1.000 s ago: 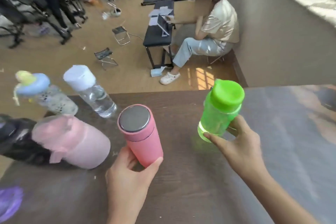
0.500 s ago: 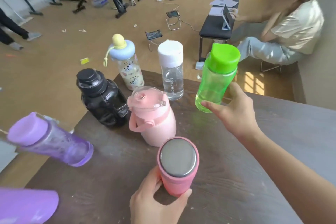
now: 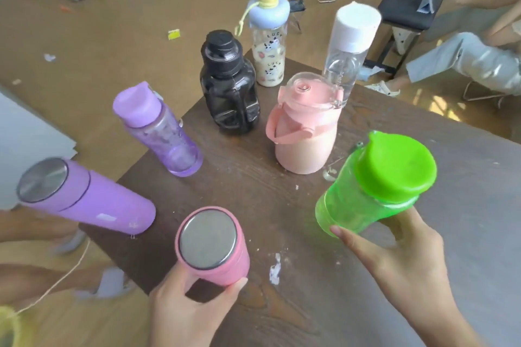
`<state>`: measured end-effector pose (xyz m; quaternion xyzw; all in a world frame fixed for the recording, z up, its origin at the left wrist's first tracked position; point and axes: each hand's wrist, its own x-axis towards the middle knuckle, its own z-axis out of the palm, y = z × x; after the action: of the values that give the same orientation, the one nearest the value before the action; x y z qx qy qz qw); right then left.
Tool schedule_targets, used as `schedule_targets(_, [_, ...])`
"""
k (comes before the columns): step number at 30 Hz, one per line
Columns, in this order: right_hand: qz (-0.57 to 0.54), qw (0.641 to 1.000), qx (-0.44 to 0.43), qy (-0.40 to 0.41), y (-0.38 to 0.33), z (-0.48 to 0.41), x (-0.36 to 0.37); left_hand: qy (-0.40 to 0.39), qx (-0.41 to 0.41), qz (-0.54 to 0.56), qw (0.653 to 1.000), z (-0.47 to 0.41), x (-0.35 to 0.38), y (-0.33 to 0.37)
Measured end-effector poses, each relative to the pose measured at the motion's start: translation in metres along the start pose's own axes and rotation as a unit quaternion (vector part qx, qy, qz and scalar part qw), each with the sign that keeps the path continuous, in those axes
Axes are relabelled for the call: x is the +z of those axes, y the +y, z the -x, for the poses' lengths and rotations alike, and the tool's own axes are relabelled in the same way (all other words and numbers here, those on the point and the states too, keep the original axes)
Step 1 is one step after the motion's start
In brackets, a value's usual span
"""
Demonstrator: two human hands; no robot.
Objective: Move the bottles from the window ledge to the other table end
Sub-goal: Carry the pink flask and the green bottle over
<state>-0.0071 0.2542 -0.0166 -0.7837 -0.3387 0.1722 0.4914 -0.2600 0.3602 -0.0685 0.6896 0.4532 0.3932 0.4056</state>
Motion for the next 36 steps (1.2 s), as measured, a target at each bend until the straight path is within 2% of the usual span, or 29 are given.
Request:
schedule_targets(1, [0.002,1.0,-0.007,-0.011,-0.003,0.005,0.006,-0.024,-0.011,0.014,1.0,-0.004,-0.005,-0.006])
schedule_targets(13, [0.01,0.989,-0.063,-0.131,-0.023,-0.014,0.096,0.042,-0.064,-0.043,0.996,0.018,-0.039,-0.018])
schedule_targets(16, [0.013,0.988,-0.071,-0.137,-0.023,-0.021,0.113,0.046,-0.062,-0.057,0.995,0.022,-0.043,-0.027])
schedule_targets(21, [0.023,0.987,-0.061,-0.148,-0.016,-0.025,0.129,0.05,-0.127,-0.027,0.99,0.021,-0.041,-0.018])
schedule_targets(26, [0.028,0.986,-0.072,-0.148,-0.014,-0.026,0.129,0.124,-0.182,-0.005,0.975,0.022,-0.037,-0.008])
schedule_targets(30, [0.03,0.983,-0.08,-0.162,-0.009,-0.024,0.127,0.094,-0.153,-0.04,0.983,0.03,-0.034,-0.023])
schedule_targets(32, [0.025,0.982,-0.075,-0.17,-0.008,-0.025,0.127,0.067,-0.14,-0.102,0.982,0.034,-0.033,-0.033])
schedule_targets(34, [0.021,0.981,-0.073,-0.179,-0.006,-0.025,0.125,0.003,-0.155,-0.123,0.98,0.038,-0.034,-0.04])
schedule_targets(36, [0.021,0.978,-0.074,-0.193,-0.003,-0.023,0.12,-0.001,-0.176,-0.137,0.975,0.046,-0.037,-0.04])
